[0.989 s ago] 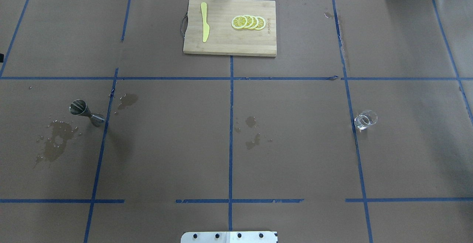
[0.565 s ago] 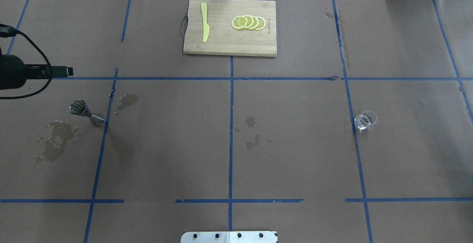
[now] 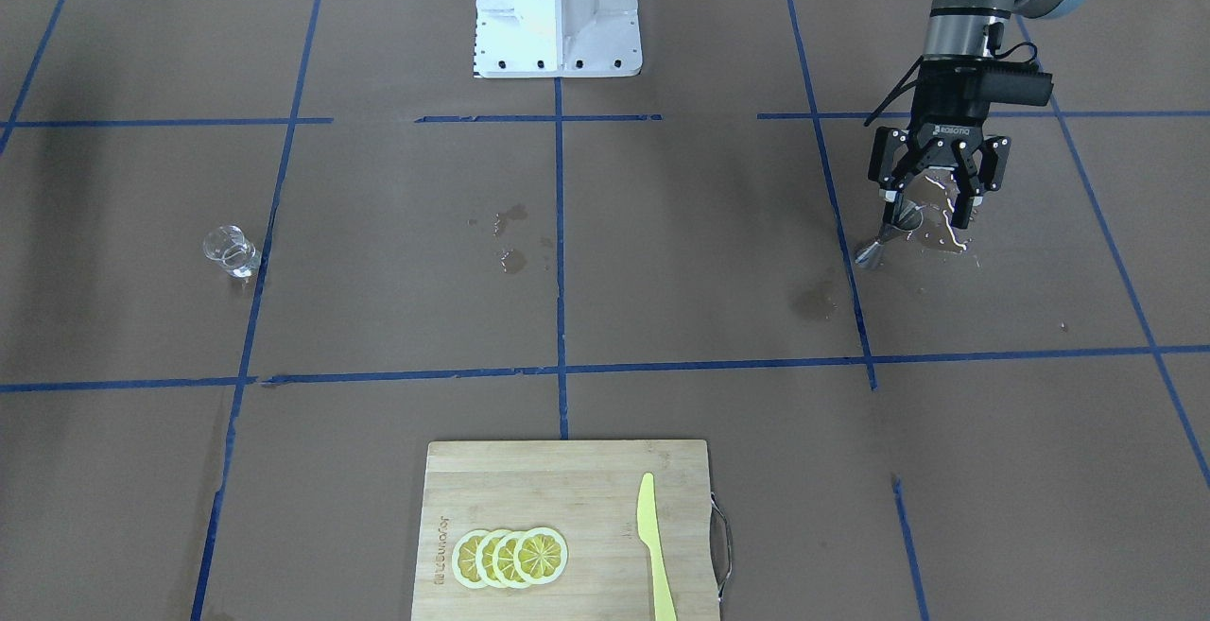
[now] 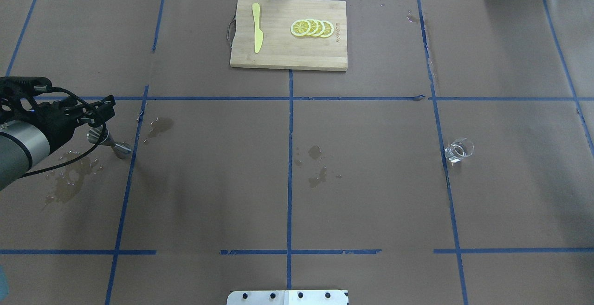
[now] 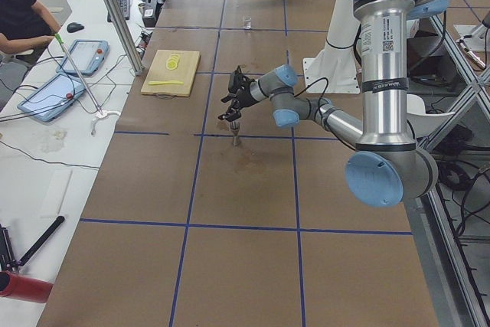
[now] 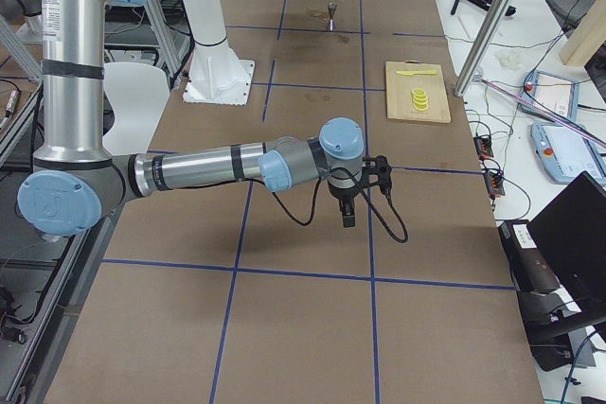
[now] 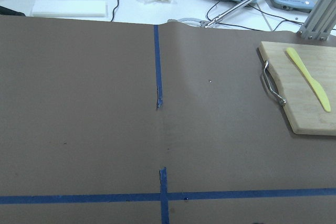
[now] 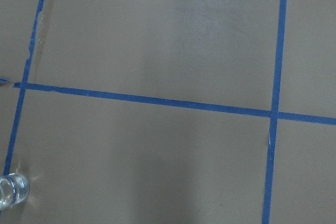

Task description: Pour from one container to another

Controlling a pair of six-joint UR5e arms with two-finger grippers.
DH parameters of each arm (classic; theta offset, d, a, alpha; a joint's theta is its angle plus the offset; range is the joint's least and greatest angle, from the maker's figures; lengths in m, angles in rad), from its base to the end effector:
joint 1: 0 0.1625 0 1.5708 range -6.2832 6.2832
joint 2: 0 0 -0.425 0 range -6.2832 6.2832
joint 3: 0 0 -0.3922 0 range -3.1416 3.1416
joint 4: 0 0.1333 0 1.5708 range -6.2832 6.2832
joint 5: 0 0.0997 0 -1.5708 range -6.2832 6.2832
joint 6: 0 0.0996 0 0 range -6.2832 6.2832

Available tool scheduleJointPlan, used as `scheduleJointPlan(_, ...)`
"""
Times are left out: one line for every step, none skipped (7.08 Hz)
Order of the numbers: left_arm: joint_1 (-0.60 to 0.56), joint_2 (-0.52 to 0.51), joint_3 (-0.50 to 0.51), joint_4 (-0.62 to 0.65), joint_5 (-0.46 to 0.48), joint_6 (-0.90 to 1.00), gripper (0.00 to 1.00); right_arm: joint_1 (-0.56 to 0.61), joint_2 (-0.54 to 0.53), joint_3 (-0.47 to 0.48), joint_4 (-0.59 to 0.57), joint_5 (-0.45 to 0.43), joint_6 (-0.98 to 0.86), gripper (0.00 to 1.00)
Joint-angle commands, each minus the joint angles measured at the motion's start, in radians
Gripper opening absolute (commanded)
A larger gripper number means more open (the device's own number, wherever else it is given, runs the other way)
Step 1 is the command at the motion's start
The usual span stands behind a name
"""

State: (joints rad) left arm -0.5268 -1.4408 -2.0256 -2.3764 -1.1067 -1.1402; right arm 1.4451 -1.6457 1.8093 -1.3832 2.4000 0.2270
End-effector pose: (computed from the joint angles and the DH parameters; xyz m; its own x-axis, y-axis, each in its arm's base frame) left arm 0.2906 -0.3748 0.4065 0.6686 0.0429 -0.7424 0.5728 0.6069 0.5510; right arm 0.0002 -0.4757 0.5513 0.6485 -0.1181 0.7520 -0.0290 0.9834 0.1794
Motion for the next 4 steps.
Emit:
scheduleJointPlan(0.079, 0.105, -0.007, -0.15, 0.119, -0.034, 0.99, -0.002, 0.0, -0.001, 0.0, 0.001, 0.0, 1.0)
scheduleJointPlan(0.129, 0.241, 0.007, -0.392, 0.164, -0.065, 0.99, 0.0, 0.0, -0.002, 0.0, 0.001, 0.0, 1.0)
scheduleJointPlan(0.171, 0.256, 0.055, -0.446, 0.242, -0.07, 0.99, -0.002, 0.0, -0.01, 0.001, 0.001, 0.0, 1.0)
scheduleJointPlan(0.215, 0.24, 0.077, -0.449, 0.319, -0.073, 0.99, -0.002, 0.001, -0.011, 0.001, 0.001, 0.0, 1.0)
